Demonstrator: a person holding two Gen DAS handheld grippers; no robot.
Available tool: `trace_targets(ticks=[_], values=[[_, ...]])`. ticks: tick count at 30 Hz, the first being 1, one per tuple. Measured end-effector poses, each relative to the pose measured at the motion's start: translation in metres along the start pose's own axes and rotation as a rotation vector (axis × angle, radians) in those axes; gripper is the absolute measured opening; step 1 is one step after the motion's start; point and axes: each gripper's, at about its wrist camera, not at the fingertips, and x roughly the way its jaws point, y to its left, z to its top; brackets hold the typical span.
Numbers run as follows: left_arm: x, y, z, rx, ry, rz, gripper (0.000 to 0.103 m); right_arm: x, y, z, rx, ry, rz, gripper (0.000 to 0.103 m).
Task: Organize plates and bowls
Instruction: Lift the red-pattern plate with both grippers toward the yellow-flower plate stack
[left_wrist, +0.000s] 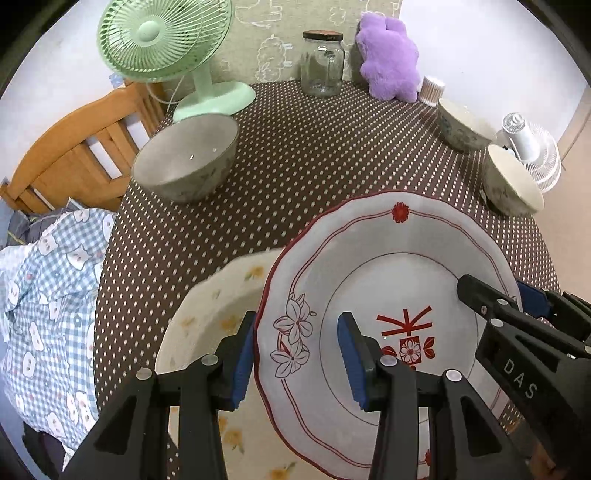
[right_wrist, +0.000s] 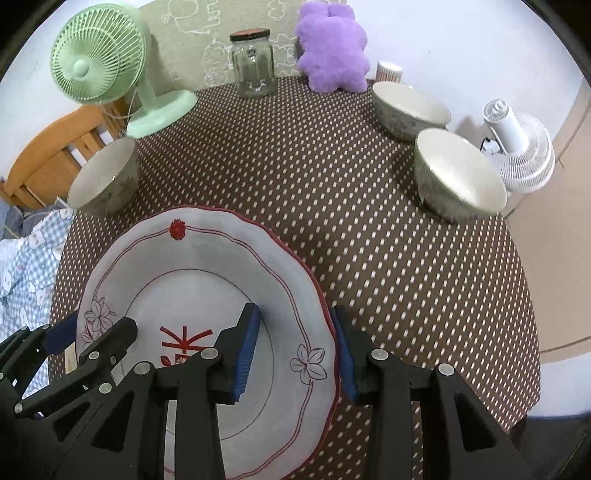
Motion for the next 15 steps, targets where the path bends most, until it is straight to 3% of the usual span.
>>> trace_targets(ticks=[15], values=[[0.003,0.023,-0.034,-0.032,0.026,0.009,0.043,0.002,0.034,-0.031,-0.052,0.007,-0.024,0.043]])
